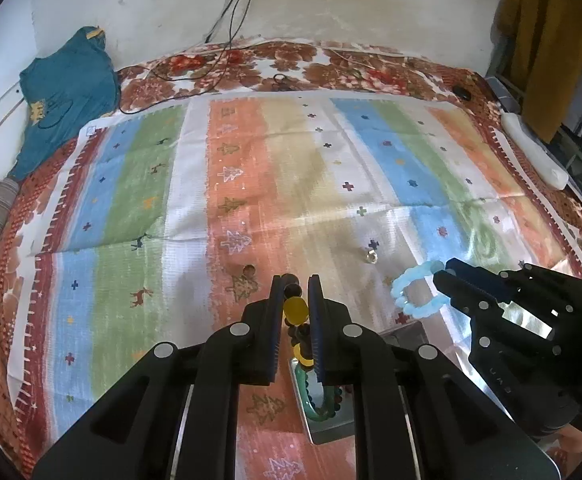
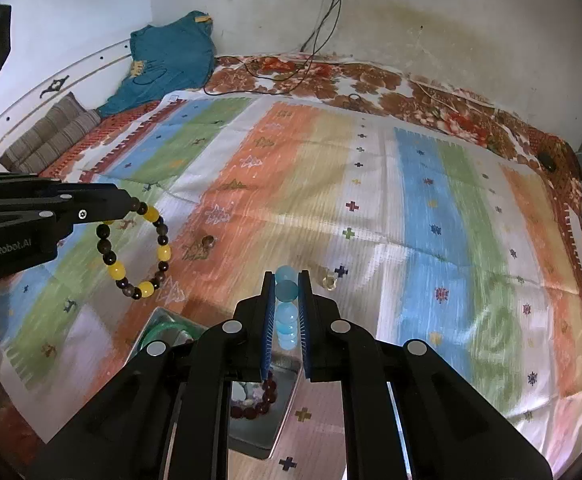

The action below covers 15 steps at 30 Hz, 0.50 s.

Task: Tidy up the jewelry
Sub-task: 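Lift both held bracelets and carry them over the silver tin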

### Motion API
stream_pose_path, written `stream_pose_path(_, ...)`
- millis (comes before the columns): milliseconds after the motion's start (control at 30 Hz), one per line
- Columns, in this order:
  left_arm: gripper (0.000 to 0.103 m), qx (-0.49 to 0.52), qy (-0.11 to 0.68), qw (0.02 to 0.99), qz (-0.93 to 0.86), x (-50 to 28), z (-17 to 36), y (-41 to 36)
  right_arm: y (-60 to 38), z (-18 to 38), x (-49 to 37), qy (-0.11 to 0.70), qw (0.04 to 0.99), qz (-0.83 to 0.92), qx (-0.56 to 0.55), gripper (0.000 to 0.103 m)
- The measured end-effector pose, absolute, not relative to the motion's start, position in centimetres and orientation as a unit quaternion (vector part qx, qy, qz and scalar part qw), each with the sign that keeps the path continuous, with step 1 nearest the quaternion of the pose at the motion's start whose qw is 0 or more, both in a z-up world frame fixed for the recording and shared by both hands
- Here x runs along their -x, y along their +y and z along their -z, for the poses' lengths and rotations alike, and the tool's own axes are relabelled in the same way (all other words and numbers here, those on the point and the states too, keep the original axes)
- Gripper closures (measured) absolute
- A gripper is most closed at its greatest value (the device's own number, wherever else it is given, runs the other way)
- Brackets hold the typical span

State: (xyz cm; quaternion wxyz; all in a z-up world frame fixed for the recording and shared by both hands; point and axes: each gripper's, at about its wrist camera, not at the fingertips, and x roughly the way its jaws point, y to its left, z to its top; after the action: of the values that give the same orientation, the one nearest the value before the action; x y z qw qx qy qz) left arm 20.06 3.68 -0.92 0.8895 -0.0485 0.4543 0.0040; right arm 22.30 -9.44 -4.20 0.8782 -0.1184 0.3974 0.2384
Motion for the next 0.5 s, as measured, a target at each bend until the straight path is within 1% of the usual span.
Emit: stream_pose_path(500,0.091,0.038,0.454,0.890,0.009,-17.6,0.7,1.5,-10.4,3.7,-20.3,0.400,0.877,-0.244,0.105,0.091)
